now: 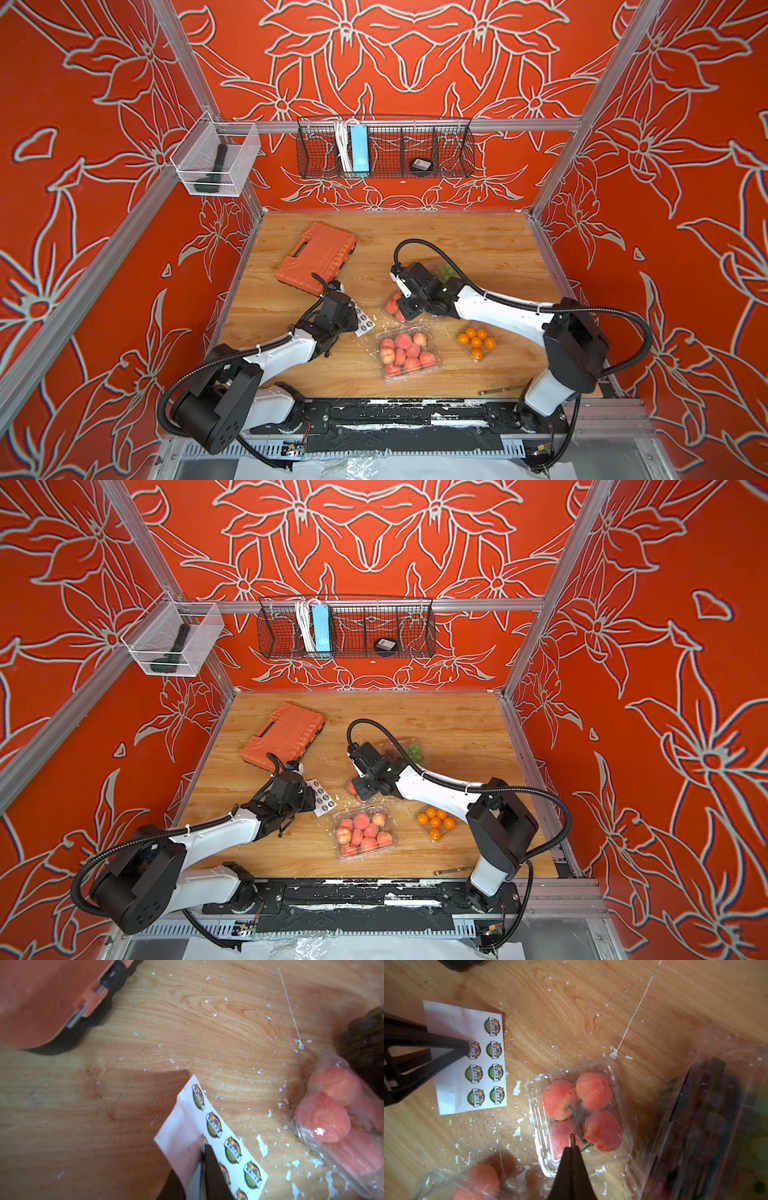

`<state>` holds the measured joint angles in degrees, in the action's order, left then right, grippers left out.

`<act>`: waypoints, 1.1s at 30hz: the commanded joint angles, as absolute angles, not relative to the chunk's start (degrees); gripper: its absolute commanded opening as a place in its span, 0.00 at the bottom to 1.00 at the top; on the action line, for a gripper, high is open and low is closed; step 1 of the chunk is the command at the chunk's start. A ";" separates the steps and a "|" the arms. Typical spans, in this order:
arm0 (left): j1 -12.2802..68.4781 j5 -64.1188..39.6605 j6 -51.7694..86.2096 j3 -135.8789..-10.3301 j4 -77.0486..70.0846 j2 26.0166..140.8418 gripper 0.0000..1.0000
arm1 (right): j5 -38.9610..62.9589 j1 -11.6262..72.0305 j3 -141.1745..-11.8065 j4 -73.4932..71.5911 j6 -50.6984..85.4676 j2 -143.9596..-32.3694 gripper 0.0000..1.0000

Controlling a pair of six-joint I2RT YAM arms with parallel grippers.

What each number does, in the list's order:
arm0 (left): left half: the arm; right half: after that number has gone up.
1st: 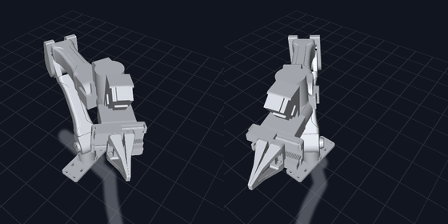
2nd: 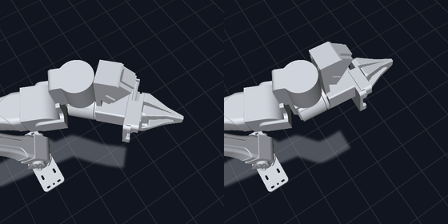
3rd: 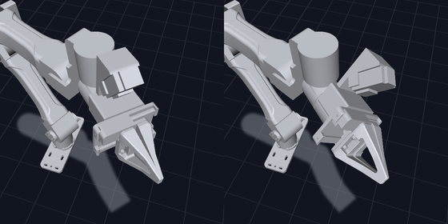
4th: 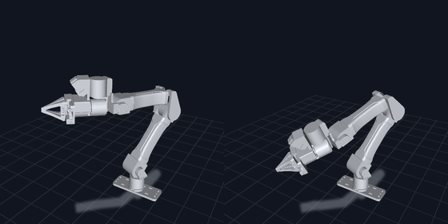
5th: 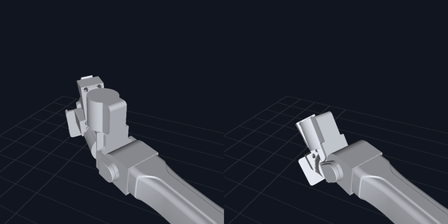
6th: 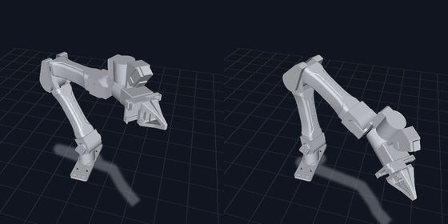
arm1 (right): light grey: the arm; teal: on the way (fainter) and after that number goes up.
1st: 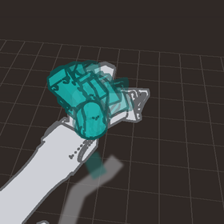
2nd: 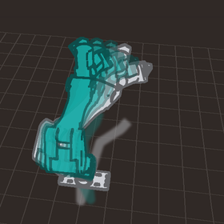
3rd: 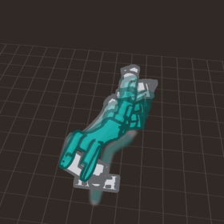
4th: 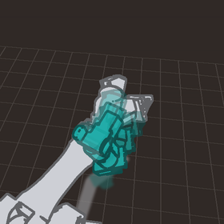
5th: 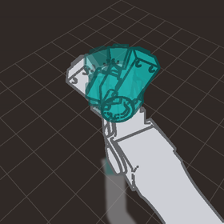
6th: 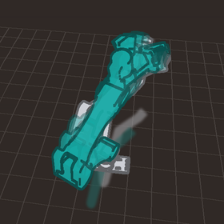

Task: Label fruit boxes
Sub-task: Place the label sticker at the center of the board.

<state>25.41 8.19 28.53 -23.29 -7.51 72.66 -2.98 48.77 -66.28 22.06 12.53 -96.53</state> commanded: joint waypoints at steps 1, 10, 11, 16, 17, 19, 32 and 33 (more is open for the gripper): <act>25.05 10.70 29.71 -24.15 -6.01 73.36 0.25 | -3.08 48.87 -68.65 23.73 13.18 -99.45 0.00; 24.98 12.03 29.69 -23.77 -5.71 70.87 0.34 | -0.09 48.96 -70.72 24.20 13.60 -103.95 0.00; 25.05 12.12 29.75 -23.66 -5.71 70.73 0.37 | 0.09 48.96 -70.79 24.37 13.68 -104.10 0.00; 25.05 12.04 29.44 -23.59 -5.98 70.41 0.43 | 3.85 48.99 -70.49 23.64 14.07 -103.34 0.08; 25.00 12.33 29.37 -23.63 -5.93 70.32 0.45 | 3.78 49.00 -70.36 23.59 14.15 -103.01 0.15; 25.05 12.96 29.36 -23.85 -5.58 70.11 0.53 | 3.10 48.98 -70.11 23.68 14.28 -102.13 0.25; 25.03 13.61 29.18 -23.71 -5.08 66.42 0.86 | 0.32 48.67 -67.68 20.60 13.72 -97.20 0.12; 25.04 13.25 29.15 -23.60 -5.26 66.38 0.86 | 0.31 48.66 -68.05 21.07 13.58 -97.96 0.08</act>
